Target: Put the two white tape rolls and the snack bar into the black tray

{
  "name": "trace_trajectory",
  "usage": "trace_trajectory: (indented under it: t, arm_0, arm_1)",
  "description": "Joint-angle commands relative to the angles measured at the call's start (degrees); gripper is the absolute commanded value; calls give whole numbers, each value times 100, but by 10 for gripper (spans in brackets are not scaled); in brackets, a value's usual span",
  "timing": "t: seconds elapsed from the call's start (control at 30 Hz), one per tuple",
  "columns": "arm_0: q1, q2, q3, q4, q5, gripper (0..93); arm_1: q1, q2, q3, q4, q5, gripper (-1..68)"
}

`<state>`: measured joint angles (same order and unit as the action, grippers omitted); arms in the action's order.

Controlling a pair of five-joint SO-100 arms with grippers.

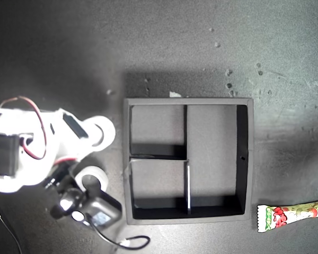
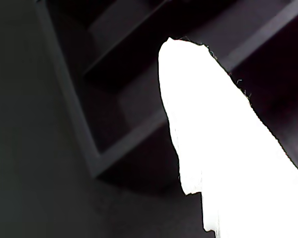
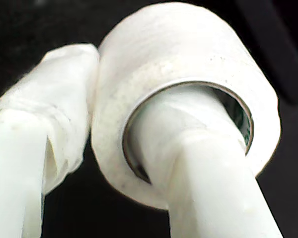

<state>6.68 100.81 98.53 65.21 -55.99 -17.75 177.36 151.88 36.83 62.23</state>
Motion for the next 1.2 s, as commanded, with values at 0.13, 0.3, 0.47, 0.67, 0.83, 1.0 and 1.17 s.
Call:
trace_trajectory:
  t: [0.13, 0.3, 0.47, 0.67, 0.83, 1.0, 1.17]
  arm_0:
    - [624, -1354, -2953, 1063, 167, 1]
    - [1002, -3630, -6231, 2522, 193, 1]
    - [1169, -6267, -10187, 3973, 53, 1]
    - [1362, -6803, -10477, 3981, -185, 1]
    - [1573, -6829, -10477, 3981, -404, 1]
    - [1740, -6943, -10477, 3981, -563, 1]
    - [1758, -7312, -10767, 3981, -650, 1]
  arm_1:
    - [-343, -2637, -2786, 527, -2180, 317]
    - [-896, -4825, -4359, 914, -703, 322]
    - [-1591, -6337, -5265, 1441, 1371, 310]
    - [-2136, -6372, -4351, 1239, 3111, 305]
    - [-2399, -6372, -3138, 396, 4157, 304]
    - [-2698, -6372, -2048, -686, 4808, 301]
    - [-2865, -6381, -1389, -1459, 4931, 301]
